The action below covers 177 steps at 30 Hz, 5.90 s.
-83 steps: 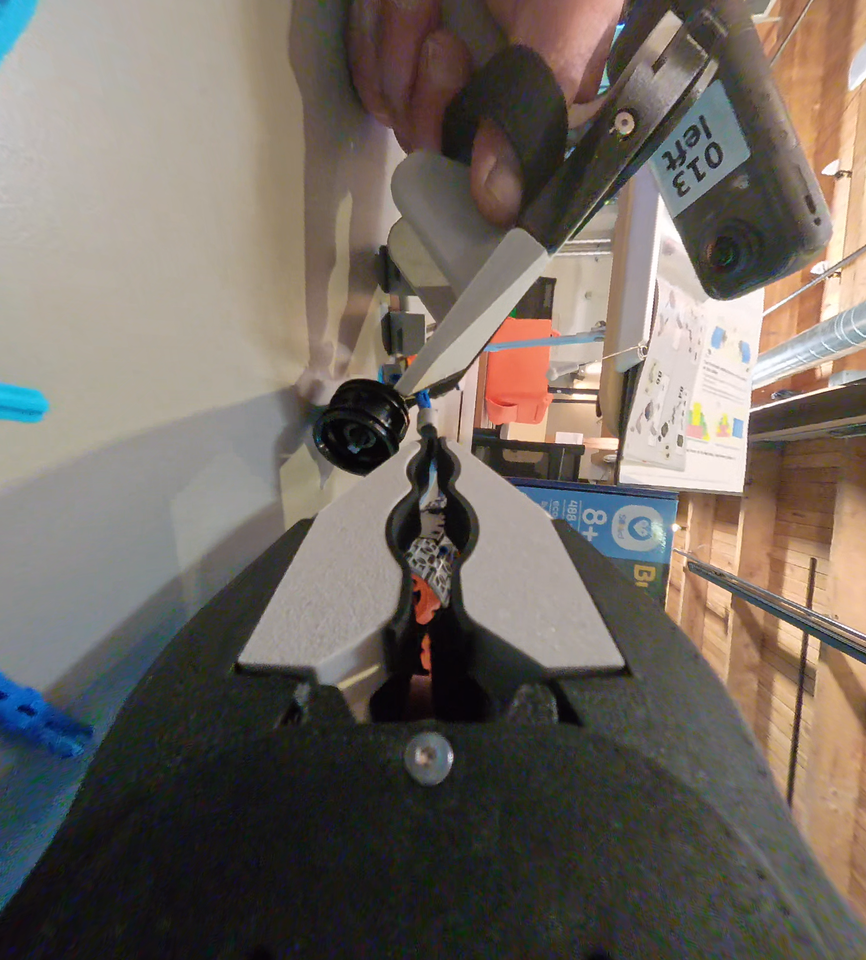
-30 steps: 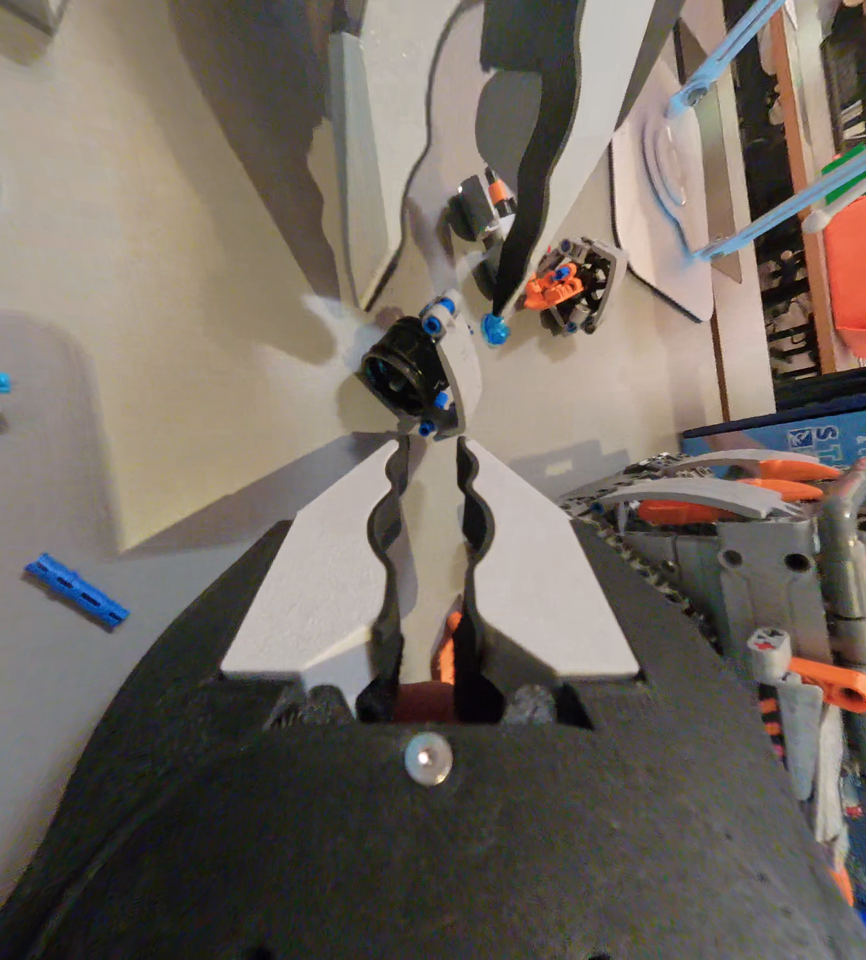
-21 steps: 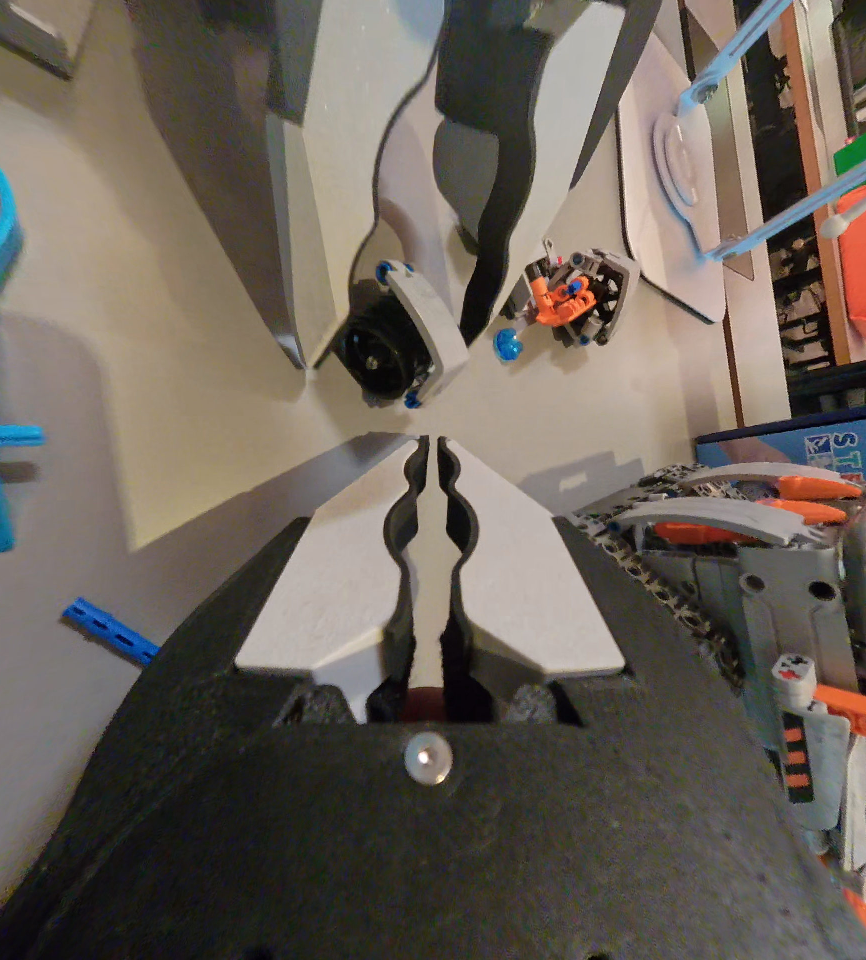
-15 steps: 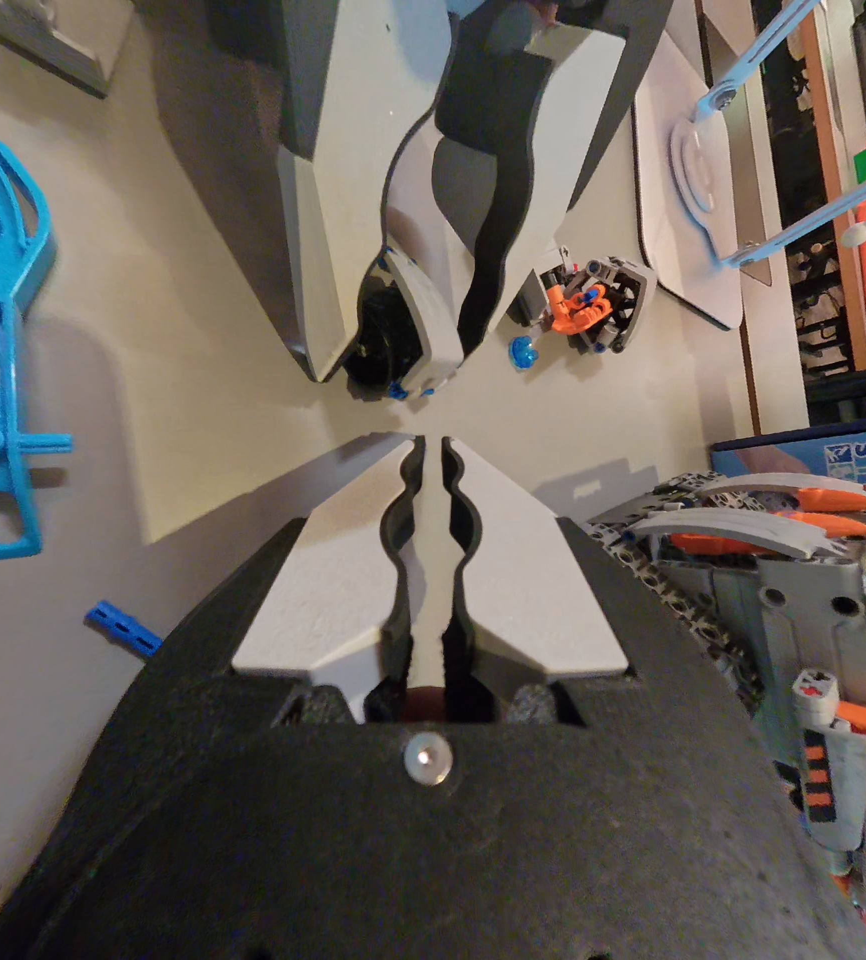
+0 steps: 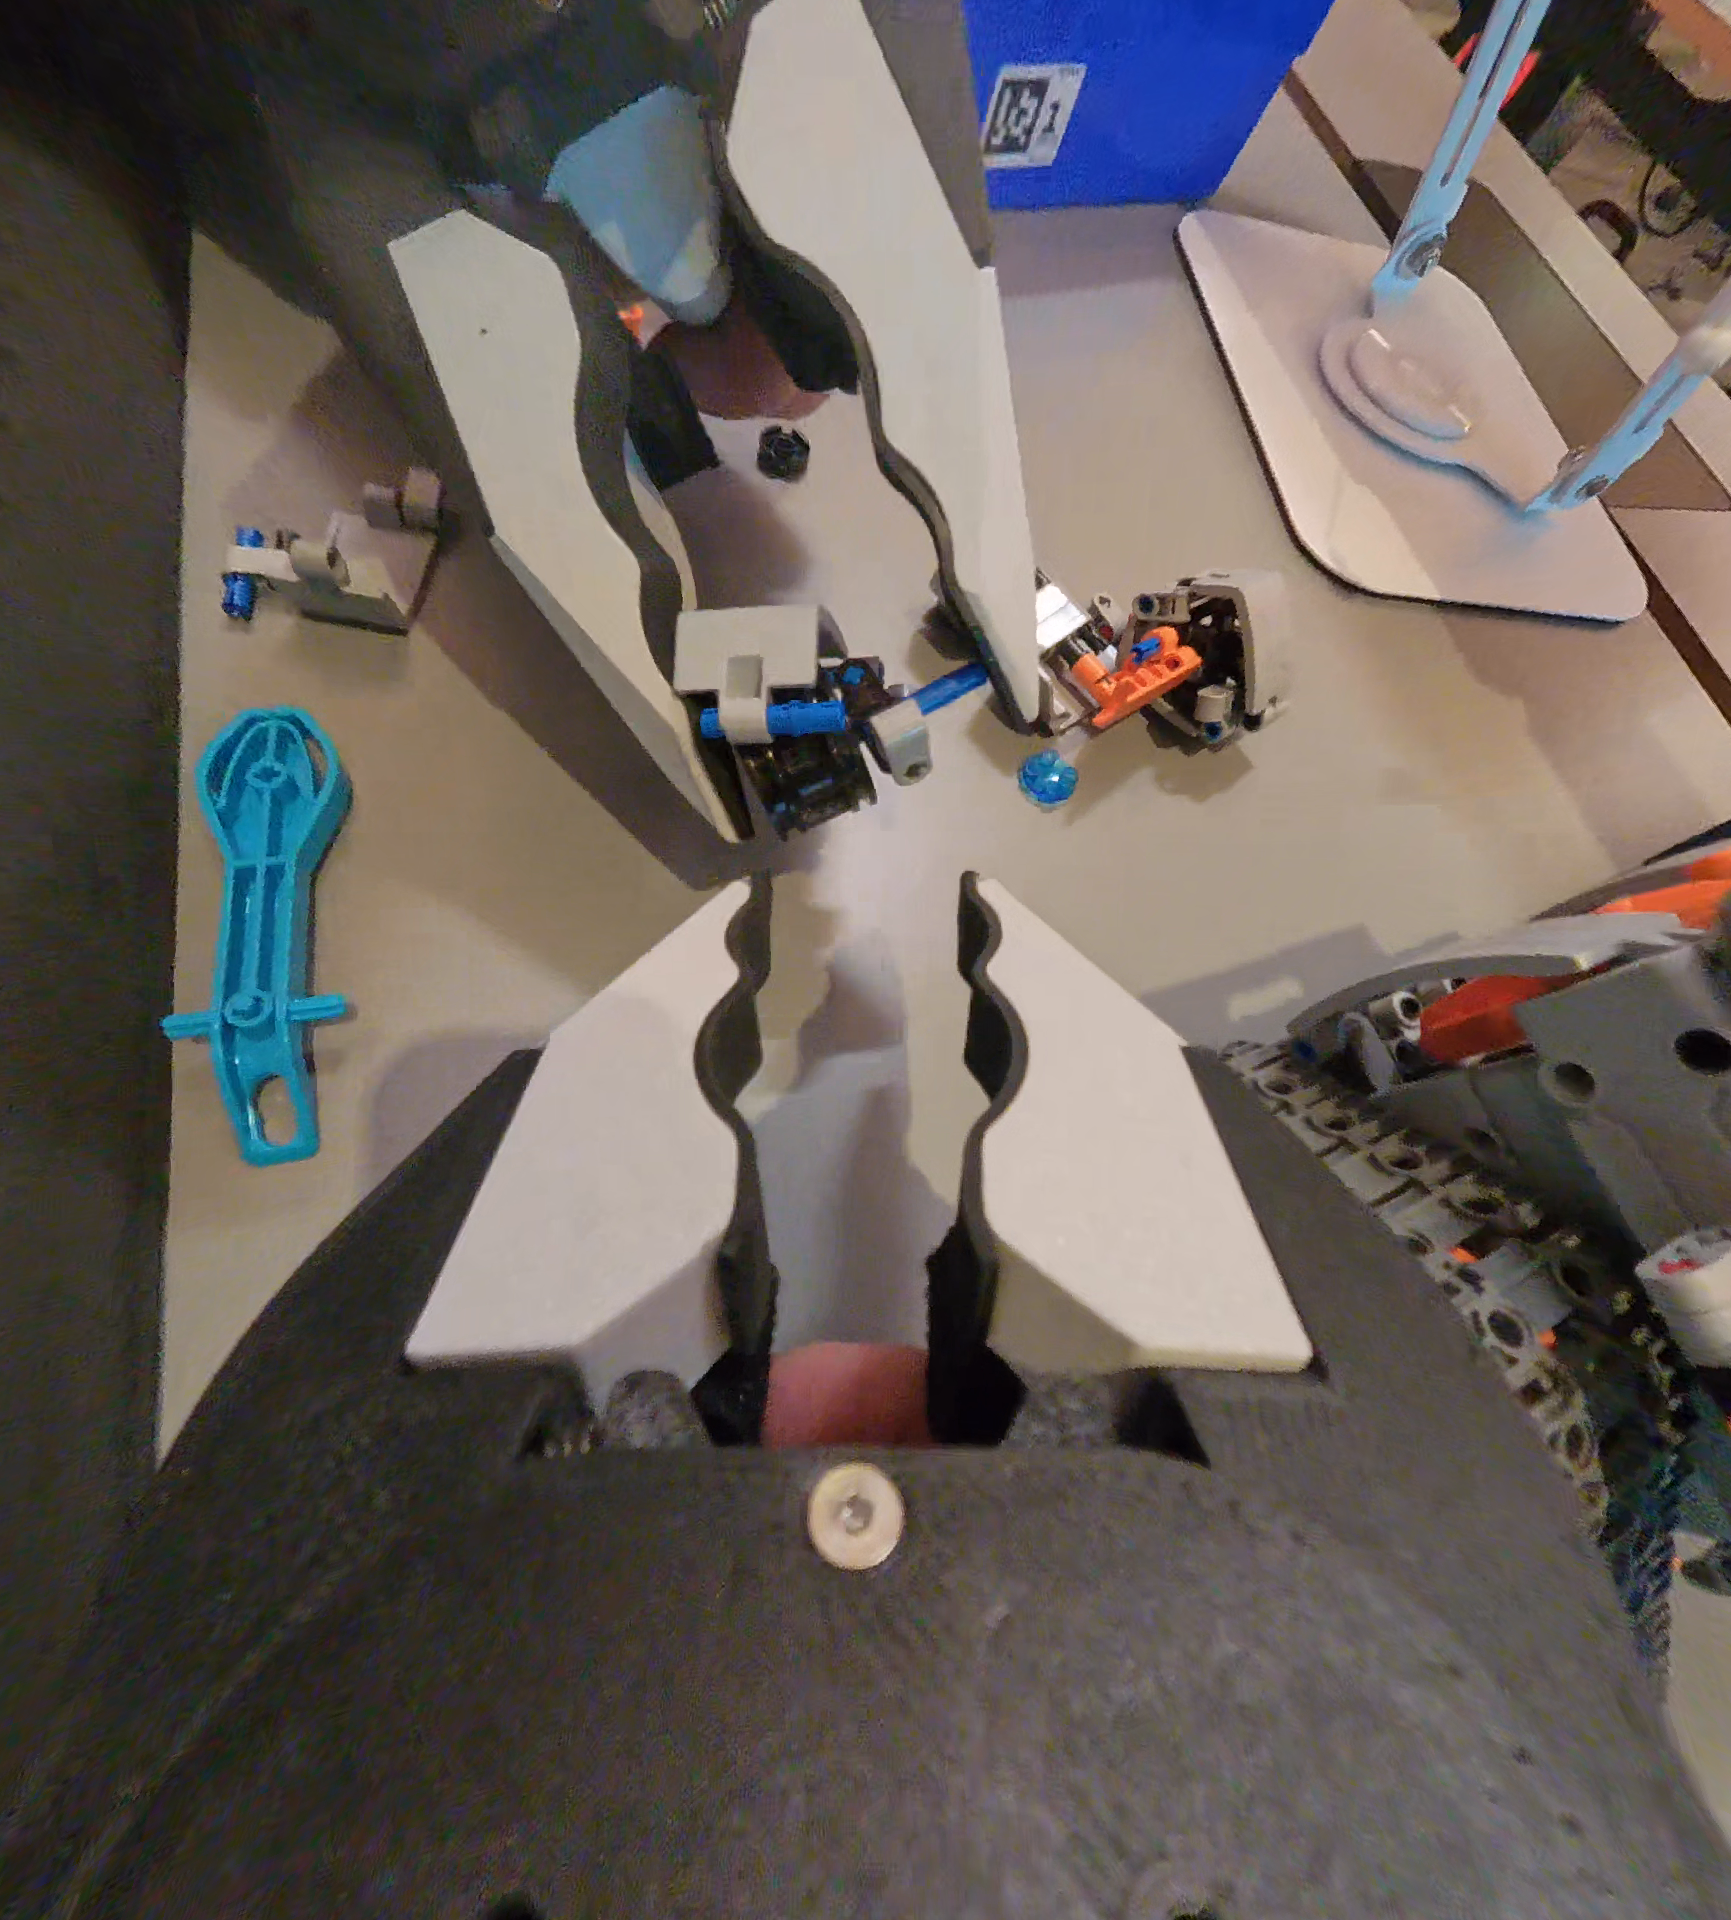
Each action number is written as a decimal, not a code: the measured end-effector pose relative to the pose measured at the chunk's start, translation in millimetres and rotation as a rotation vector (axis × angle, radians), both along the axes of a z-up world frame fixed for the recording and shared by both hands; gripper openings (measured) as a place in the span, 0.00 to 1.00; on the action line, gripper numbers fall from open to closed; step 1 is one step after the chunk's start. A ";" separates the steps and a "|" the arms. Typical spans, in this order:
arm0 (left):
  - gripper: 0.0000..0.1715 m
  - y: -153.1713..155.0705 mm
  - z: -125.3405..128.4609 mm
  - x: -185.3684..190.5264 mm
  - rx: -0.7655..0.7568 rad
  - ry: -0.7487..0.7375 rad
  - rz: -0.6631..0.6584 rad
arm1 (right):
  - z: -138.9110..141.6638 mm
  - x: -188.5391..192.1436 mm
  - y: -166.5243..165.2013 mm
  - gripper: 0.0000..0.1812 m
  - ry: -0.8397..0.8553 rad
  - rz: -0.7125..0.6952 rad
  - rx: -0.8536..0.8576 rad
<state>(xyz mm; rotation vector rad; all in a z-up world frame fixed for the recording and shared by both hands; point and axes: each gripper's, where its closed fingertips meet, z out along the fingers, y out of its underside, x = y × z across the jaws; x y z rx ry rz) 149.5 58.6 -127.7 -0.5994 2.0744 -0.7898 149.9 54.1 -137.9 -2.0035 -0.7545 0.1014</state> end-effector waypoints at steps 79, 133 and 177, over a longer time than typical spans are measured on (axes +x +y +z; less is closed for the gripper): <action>0.13 -14.4 -20.2 -23.5 -0.046 0.136 -0.105 | -10.1 -6.6 -0.7 0.02 -0.191 0.028 0.032; 0.13 -8.6 -16.7 -16.6 -0.067 0.092 -0.075 | -4.9 -8.9 -2.5 0.15 -0.198 0.043 0.053; 0.13 -9.0 -13.2 -15.5 -0.054 0.055 -0.060 | -0.2 -11.6 0.8 0.15 -0.155 0.061 0.093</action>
